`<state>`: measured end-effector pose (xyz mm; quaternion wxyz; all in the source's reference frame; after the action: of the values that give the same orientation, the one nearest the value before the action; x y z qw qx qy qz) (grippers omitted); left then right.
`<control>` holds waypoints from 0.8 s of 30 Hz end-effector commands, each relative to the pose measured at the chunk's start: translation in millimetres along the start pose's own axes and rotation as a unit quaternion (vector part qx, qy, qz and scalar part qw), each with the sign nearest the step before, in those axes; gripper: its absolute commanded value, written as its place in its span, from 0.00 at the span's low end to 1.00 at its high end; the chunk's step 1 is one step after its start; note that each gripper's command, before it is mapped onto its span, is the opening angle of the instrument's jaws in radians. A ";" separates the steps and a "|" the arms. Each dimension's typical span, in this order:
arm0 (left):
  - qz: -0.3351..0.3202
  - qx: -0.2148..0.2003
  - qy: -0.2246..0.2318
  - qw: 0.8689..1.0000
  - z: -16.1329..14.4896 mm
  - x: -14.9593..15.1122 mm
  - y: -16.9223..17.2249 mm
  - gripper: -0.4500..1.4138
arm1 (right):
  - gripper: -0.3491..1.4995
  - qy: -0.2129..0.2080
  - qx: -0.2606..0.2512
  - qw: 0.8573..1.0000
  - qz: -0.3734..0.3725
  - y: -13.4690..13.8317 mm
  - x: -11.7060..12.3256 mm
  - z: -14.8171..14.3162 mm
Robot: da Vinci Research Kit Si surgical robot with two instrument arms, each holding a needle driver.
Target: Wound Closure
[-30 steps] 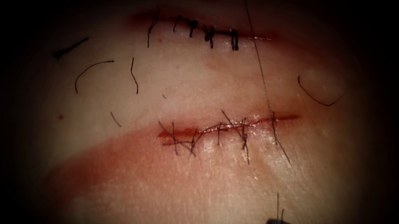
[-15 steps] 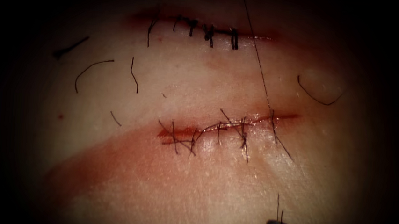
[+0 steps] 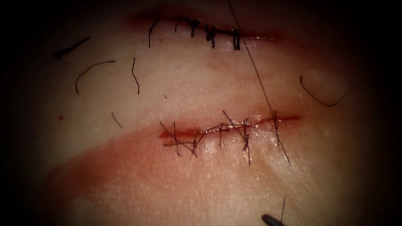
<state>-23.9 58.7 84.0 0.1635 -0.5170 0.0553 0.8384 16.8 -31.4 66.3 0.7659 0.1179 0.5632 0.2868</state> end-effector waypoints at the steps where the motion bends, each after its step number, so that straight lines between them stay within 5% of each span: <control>1: 0.002 -0.002 0.002 1.000 0.3 0.2 -0.1 0.00 | 0.99 0.001 0.028 1.000 0.002 -1.7 -0.7 -0.1; 8: 0.005 -0.020 0.012 1.000 -3.4 1.4 4.5 0.00 | 0.99 -0.125 0.132 0.982 0.049 -3.8 -1.0 -2.8; 14: 0.005 -0.032 0.030 0.999 -7.2 3.4 9.6 0.00 | 0.99 -0.095 0.094 0.989 0.063 -1.2 2.0 -3.7; 17: 0.005 -0.043 0.056 0.998 -11.0 5.7 14.2 0.00 | 0.98 -0.073 0.098 0.991 0.056 1.1 5.6 -4.5; 24: 0.002 -0.048 0.087 0.995 -15.5 9.3 19.9 0.00 | 0.92 -0.076 0.091 0.992 0.038 4.5 9.8 -4.5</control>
<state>-20.7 36.5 65.5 0.1316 -0.5998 0.0296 0.7887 12.5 -22.3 58.8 0.7822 0.2275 0.5215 0.2538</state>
